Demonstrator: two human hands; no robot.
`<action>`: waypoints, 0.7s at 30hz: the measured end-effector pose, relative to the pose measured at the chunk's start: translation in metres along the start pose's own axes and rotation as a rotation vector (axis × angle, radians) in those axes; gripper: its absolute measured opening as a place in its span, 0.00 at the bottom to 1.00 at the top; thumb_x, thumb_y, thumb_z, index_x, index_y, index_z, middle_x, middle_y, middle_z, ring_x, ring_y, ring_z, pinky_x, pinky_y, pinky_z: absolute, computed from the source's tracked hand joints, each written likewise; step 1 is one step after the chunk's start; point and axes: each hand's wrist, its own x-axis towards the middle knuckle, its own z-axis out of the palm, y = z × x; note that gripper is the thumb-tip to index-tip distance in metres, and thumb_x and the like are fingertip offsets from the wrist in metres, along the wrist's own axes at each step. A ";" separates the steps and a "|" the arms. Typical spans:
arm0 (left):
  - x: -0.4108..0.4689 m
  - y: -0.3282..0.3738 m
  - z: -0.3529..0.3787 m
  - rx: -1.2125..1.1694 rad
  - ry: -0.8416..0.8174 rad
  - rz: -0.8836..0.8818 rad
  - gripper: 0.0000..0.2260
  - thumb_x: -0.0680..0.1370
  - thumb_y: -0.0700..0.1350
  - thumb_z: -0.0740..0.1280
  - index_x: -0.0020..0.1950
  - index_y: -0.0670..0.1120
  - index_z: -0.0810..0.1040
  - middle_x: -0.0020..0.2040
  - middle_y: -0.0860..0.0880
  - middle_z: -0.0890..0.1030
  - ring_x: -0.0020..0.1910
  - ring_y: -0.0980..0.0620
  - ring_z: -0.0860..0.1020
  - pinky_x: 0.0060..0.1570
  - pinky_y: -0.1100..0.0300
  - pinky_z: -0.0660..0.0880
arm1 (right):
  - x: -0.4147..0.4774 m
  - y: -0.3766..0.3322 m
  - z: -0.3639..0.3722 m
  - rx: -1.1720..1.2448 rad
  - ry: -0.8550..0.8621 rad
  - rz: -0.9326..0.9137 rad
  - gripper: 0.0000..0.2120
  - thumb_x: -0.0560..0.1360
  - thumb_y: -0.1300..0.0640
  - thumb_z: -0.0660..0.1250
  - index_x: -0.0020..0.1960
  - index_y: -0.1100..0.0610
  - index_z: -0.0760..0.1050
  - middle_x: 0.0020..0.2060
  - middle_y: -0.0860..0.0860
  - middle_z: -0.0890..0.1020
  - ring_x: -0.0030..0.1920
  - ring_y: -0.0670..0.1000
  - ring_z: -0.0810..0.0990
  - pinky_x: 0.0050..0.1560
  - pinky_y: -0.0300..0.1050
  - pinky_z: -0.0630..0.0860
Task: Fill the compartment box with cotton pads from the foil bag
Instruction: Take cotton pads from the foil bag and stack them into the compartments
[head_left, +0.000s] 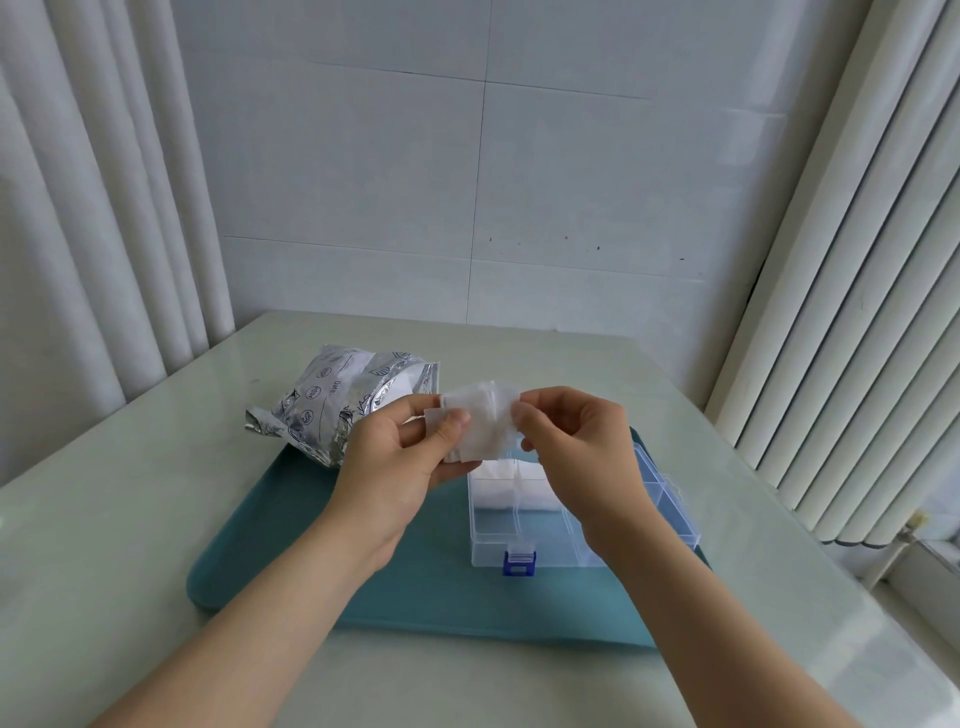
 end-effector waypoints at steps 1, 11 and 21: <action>0.000 0.000 -0.001 0.009 0.024 0.008 0.10 0.81 0.39 0.72 0.61 0.39 0.80 0.52 0.42 0.88 0.53 0.43 0.88 0.50 0.51 0.85 | 0.001 0.001 0.000 0.002 0.064 -0.016 0.06 0.79 0.59 0.71 0.45 0.53 0.85 0.36 0.49 0.86 0.36 0.46 0.80 0.39 0.41 0.78; 0.001 -0.003 -0.003 0.261 -0.135 0.008 0.11 0.85 0.36 0.66 0.65 0.45 0.82 0.53 0.44 0.88 0.54 0.45 0.87 0.52 0.52 0.85 | 0.001 -0.002 -0.005 -0.296 -0.180 -0.415 0.07 0.79 0.65 0.71 0.47 0.55 0.86 0.37 0.44 0.85 0.35 0.43 0.78 0.38 0.35 0.73; -0.004 0.003 -0.001 0.464 -0.249 0.100 0.19 0.84 0.29 0.62 0.66 0.49 0.81 0.55 0.50 0.88 0.54 0.50 0.87 0.52 0.61 0.83 | 0.010 0.022 -0.001 -0.596 -0.114 -0.688 0.10 0.80 0.59 0.67 0.54 0.53 0.87 0.43 0.51 0.82 0.40 0.50 0.80 0.41 0.40 0.74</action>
